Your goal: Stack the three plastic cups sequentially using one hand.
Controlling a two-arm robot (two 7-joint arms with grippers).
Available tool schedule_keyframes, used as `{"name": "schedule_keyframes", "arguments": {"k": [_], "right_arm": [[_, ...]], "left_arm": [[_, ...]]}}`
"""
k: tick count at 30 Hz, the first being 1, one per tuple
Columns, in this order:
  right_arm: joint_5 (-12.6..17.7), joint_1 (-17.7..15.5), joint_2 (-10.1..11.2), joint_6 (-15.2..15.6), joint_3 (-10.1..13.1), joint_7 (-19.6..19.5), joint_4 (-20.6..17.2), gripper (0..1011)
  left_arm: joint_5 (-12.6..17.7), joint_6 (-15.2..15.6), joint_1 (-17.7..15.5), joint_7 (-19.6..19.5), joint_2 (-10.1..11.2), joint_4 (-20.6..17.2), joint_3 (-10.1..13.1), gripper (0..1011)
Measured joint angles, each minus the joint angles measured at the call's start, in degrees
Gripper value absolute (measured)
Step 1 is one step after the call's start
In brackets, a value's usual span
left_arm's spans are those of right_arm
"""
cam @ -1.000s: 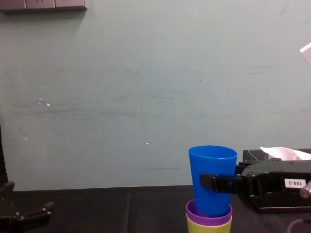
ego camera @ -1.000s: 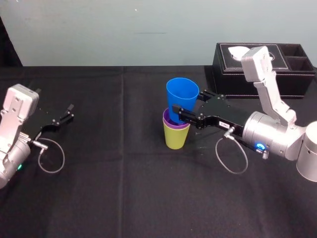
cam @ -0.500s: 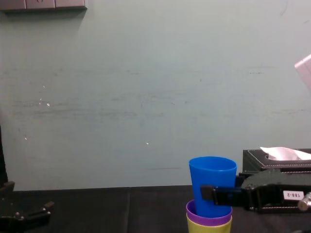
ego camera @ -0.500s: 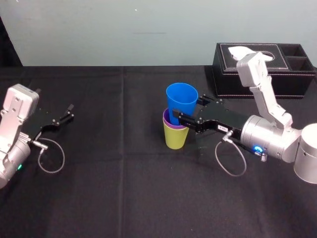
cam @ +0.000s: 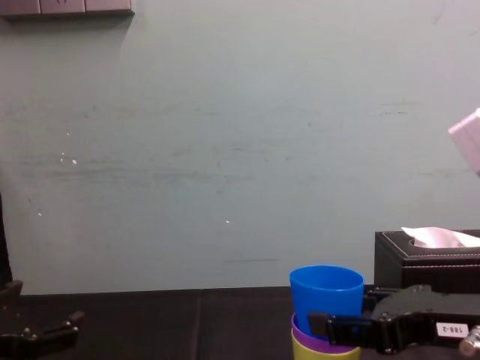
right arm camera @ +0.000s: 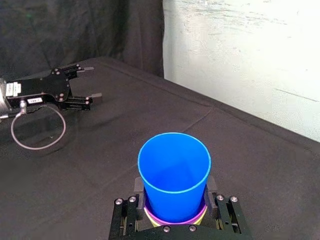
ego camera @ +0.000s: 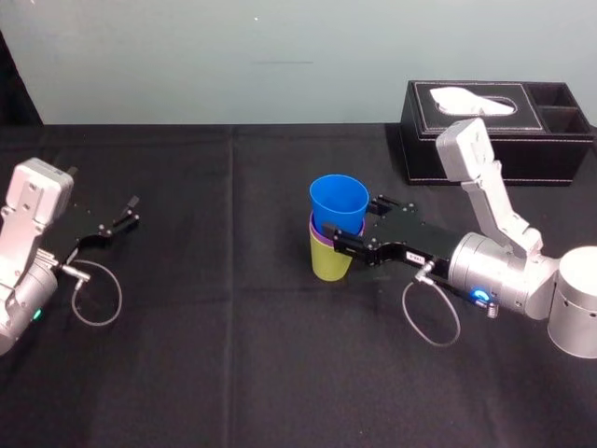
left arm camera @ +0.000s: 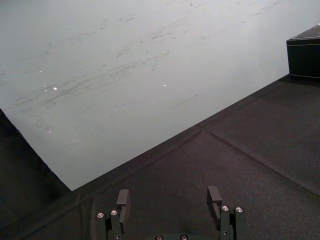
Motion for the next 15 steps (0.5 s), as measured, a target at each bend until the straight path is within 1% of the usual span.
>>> {"name": "schedule_keyframes", "arguments": {"k": [12,15], "right_arm": [[-0.1,-0.4,-0.2,-0.4,0.3,-0.1,0.1,708],[-0.1,-0.4,-0.1,-0.3,0.3,-0.2,0.1,783]], "left_arm": [[0.0,0.0,0.0,0.0,0.0,0.0,0.0,1011],[0.0,0.0,0.0,0.0,0.0,0.0,0.0,1011]]}}
